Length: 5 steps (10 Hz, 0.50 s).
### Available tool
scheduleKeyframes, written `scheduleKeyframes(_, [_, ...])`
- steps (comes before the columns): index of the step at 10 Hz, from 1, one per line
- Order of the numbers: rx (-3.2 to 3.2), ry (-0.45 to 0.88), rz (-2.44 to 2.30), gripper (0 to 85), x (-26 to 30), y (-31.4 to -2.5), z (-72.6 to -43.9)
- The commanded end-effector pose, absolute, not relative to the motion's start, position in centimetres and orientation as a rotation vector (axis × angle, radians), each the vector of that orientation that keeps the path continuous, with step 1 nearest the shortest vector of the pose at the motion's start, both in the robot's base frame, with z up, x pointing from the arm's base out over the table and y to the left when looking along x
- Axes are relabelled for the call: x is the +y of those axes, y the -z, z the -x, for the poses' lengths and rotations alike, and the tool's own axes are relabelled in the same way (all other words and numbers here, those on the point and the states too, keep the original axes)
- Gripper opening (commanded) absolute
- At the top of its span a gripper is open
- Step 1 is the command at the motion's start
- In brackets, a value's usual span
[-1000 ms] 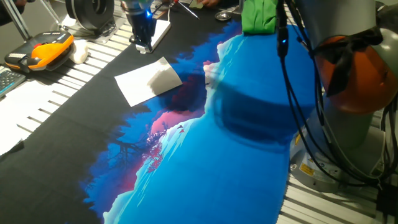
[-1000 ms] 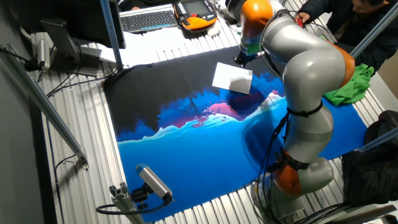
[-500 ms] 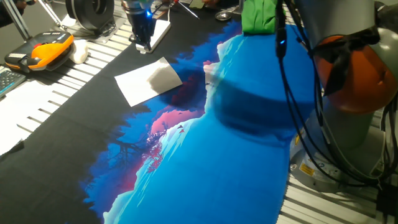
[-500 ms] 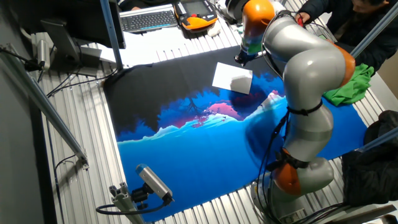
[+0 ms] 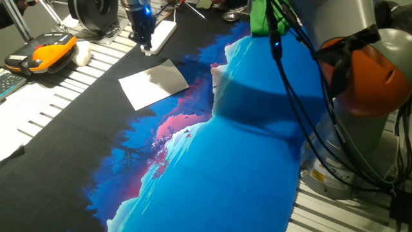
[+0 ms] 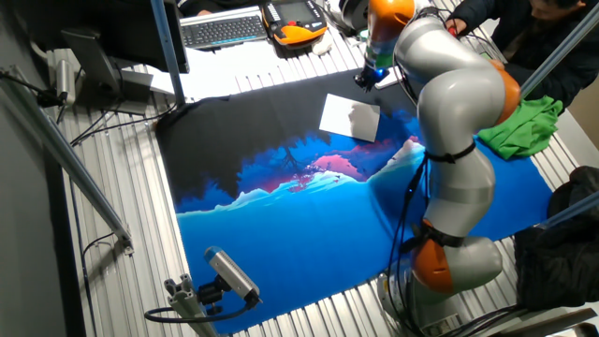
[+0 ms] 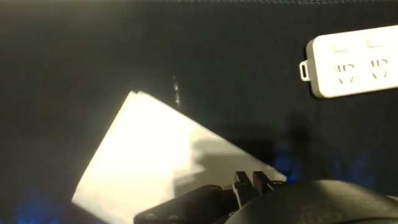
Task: Unfold a piece of paper
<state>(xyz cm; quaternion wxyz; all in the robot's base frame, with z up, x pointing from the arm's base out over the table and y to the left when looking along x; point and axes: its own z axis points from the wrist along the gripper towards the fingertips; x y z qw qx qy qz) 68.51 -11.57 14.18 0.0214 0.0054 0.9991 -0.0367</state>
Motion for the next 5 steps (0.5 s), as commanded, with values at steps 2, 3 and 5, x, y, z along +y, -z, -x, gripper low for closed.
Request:
scheduleKeyframes(2, [3.087, 0.09, -0.016, 17.0, -12.5, -12.7, -69.1])
scheduleKeyframes(3, [3.086, 0.074, -0.015, 17.0, -12.9, -12.3, -69.3])
scheduleKeyframes(5, [3.088, 0.064, -0.017, 17.0, -13.2, -11.7, -69.6])
